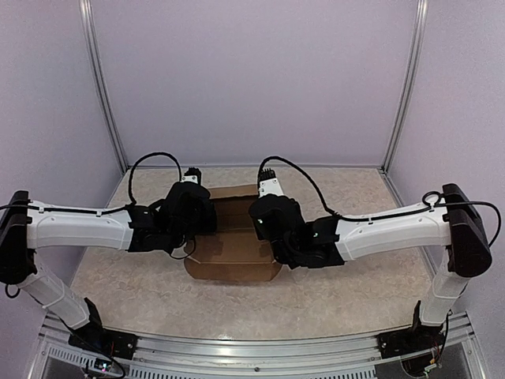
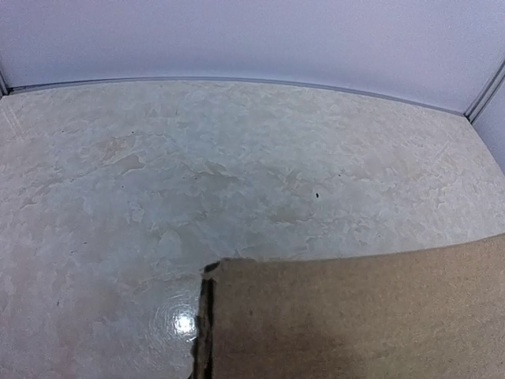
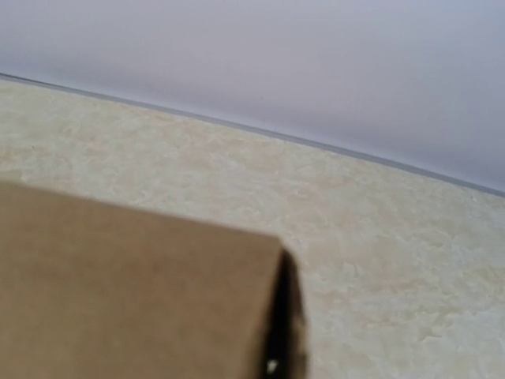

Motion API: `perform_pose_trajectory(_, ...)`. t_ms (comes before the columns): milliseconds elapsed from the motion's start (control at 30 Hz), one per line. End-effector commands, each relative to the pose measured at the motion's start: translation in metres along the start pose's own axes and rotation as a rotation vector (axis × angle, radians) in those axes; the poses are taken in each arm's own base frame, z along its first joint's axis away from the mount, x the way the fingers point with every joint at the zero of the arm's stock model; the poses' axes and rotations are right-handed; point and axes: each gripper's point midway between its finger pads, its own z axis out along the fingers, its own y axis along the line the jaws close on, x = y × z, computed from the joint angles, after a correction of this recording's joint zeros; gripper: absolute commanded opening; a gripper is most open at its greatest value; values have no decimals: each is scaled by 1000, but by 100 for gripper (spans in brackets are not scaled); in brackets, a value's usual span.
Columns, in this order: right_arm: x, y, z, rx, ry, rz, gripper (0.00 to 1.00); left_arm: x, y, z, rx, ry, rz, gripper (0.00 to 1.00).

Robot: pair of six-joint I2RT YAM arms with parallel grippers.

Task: Fold the paper box

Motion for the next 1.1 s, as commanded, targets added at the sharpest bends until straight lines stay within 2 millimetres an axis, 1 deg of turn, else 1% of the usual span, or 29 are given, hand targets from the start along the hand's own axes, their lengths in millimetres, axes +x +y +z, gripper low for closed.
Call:
perform_pose_trajectory(0,-8,34,-9,-96,-21,21,0,-13,-25,-3,86,-18,-45,24)
perform_pose_trajectory(167,-3,30,2,-69,-15,6,0,-5,-20,-4,79,12,-21,40)
perform_pose_trajectory(300,5,24,16,-53,-2,-12,0,2,-15,-5,73,28,-10,50)
perform_pose_trajectory(400,16,18,28,-38,17,-33,0,8,-10,-8,80,45,4,59)
perform_pose_trajectory(500,30,17,38,-64,33,-46,0,17,-4,-12,100,76,23,66)
perform_pose_trajectory(600,44,11,49,-96,62,-53,0,20,0,-20,148,106,47,71)
perform_pose_trajectory(667,50,11,53,-130,64,-73,0,24,-1,-29,204,130,74,75)
perform_pose_trajectory(733,56,13,54,-183,44,-96,0,21,-4,-42,263,128,93,78)
perform_pose_trajectory(767,63,15,53,-212,33,-116,0,18,-6,-49,301,123,100,79)
perform_pose_trajectory(800,60,20,51,-260,0,-105,0,12,-7,-57,329,106,99,79)
perform_pose_trajectory(867,62,25,50,-324,-40,-115,0,6,-5,-66,352,87,110,79)
perform_pose_trajectory(967,68,36,45,-439,-89,-112,0,-6,-1,-74,367,49,109,79)
perform_pose_trajectory(1033,70,44,40,-510,-129,-97,0,-11,-1,-74,387,34,97,79)
perform_pose_trajectory(1067,73,48,37,-542,-153,-122,0,-12,-2,-73,401,29,90,78)
